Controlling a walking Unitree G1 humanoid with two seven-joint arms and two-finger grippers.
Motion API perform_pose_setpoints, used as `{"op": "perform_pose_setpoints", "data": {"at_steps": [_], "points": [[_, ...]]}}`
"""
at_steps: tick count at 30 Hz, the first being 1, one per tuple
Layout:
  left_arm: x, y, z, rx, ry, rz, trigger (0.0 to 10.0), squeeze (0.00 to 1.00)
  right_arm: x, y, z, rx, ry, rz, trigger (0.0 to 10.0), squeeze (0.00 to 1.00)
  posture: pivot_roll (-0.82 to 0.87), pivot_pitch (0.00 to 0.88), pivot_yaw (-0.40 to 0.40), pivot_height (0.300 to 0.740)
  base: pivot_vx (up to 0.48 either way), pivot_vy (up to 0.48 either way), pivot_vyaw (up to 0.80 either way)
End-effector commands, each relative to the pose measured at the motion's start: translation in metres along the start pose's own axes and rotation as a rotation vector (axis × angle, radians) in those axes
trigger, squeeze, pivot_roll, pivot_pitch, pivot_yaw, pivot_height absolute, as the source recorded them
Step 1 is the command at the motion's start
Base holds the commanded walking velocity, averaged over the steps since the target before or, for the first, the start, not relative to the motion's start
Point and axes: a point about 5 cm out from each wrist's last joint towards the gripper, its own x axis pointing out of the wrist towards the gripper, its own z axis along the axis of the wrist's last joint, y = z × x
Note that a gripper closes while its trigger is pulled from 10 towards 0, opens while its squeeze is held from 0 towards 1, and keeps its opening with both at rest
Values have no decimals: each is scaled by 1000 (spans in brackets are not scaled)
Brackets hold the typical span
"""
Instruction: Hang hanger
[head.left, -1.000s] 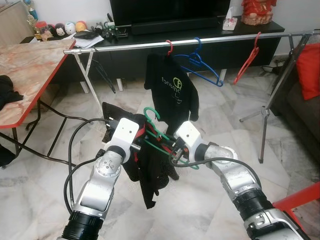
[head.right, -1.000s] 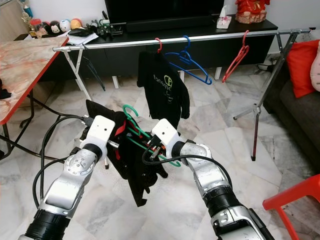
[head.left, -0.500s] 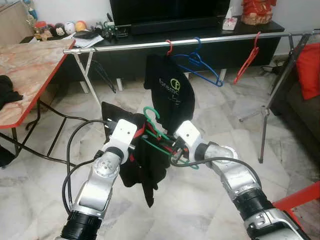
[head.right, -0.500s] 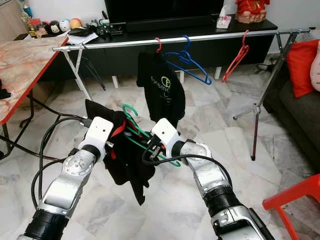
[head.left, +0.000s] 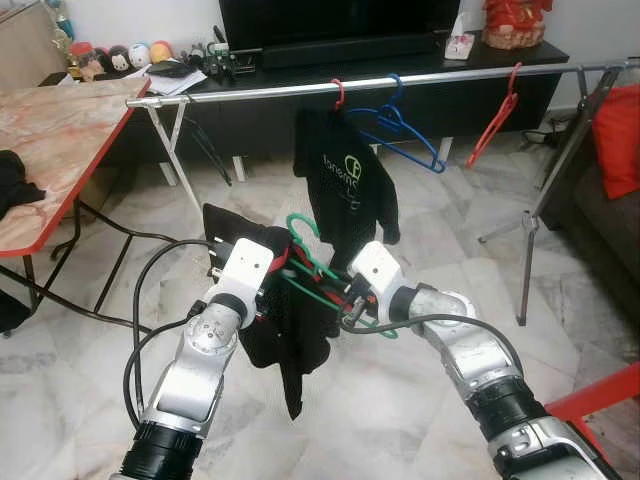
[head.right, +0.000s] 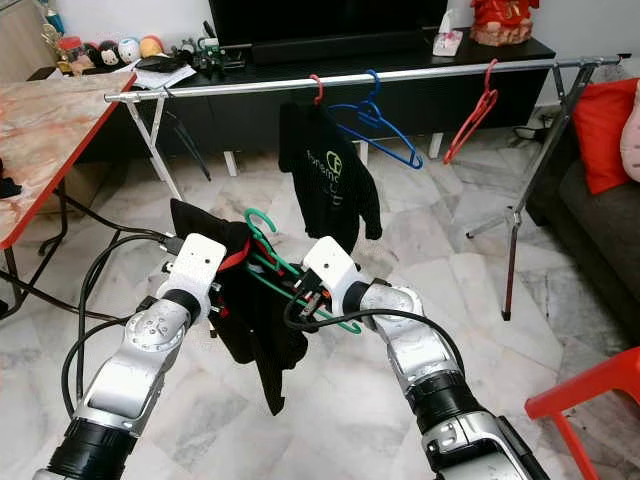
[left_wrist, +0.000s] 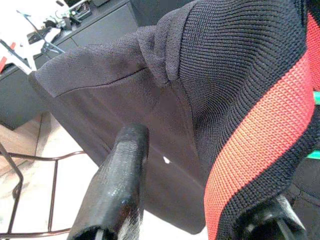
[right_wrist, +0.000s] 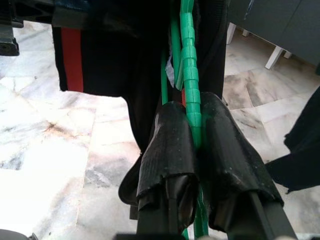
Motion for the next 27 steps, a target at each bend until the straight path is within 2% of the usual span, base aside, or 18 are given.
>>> {"op": "perform_pose_setpoints", "data": {"at_steps": [1,27], "points": [[0,4,0,-6,-7,4,0,0,3,3,13,-21,-52,19,0,0,-69,49,84,740,0,0,0],[1,2,3,-2,-24,-11,0,0,3,3,9,-25,-33,20,0,0,-69,39,85,740,0,0,0]]}}
